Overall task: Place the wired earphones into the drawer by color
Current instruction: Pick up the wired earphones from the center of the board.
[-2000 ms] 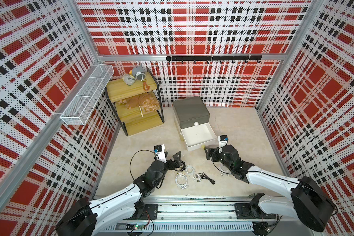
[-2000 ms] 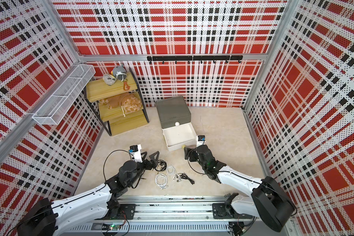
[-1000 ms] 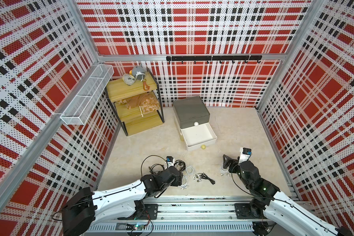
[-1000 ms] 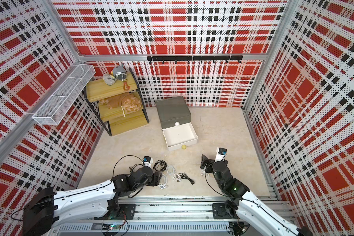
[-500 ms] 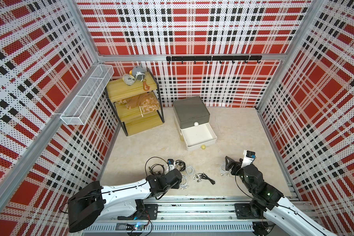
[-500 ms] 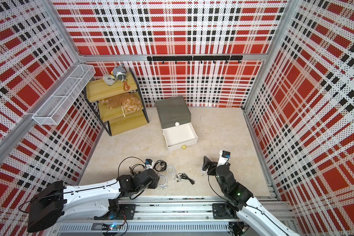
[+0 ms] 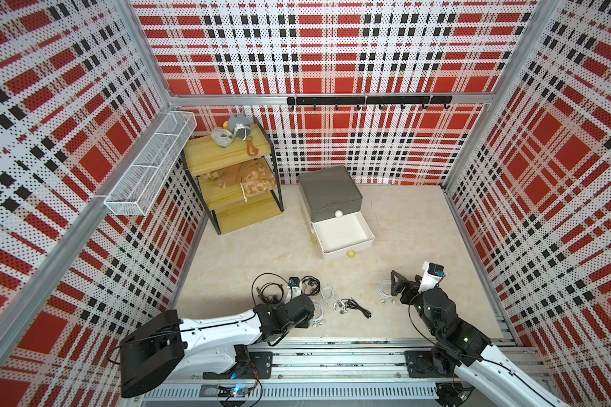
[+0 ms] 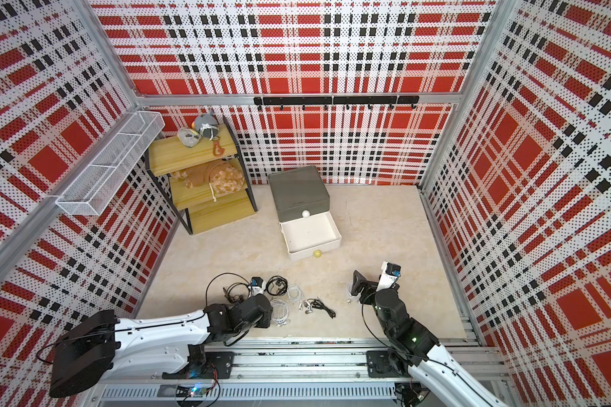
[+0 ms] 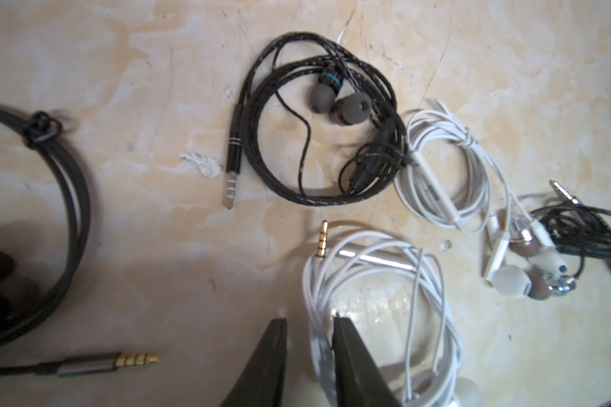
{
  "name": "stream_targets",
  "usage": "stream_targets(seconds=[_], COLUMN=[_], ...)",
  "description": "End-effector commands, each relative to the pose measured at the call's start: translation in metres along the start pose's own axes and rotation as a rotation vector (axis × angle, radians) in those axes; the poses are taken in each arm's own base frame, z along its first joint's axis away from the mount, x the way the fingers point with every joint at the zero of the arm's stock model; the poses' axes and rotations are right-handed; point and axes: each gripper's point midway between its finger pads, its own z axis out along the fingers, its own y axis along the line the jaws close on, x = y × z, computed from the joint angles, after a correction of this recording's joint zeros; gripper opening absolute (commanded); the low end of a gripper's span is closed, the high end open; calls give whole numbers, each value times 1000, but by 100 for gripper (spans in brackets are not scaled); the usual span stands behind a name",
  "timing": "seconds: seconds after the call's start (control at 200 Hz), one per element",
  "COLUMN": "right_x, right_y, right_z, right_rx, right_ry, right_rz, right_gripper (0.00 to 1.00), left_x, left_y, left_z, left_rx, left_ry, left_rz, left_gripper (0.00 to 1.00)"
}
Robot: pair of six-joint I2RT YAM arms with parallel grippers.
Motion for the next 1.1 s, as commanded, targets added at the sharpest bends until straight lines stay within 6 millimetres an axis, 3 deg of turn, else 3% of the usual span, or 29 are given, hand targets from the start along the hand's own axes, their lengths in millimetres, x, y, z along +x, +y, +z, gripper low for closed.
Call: stream_targets(seconds=[0.0,0.13,0.381,0.641,0.852,1.097], right_x=[-3,-3,-6,-10,-15,-16], right_y=[0,2,3,6,10,10], right_z=[1,2,2,3,5,6], right_rx=[4,-1,2,-8,-7,1], right_ry=[-13,-13,-18,-31,-43,-41], right_rz=[7,5,-5,-12,-32,-47], right_gripper=[100,100,100,100,100,100], left_x=[0,-1,-6,-21,-53,-118], left_y=[-3,-5,-9,-17,-28,-51], left_z=[0,1,-1,-16,-39,-83], left_rx=[20,22,34,80,128,143], left_ry=[-14,-14,-29,-82,-206,-437], left_rz=[-7,-1,-5,-38,-64,-24], left_gripper=[26,20,0,0,0,0])
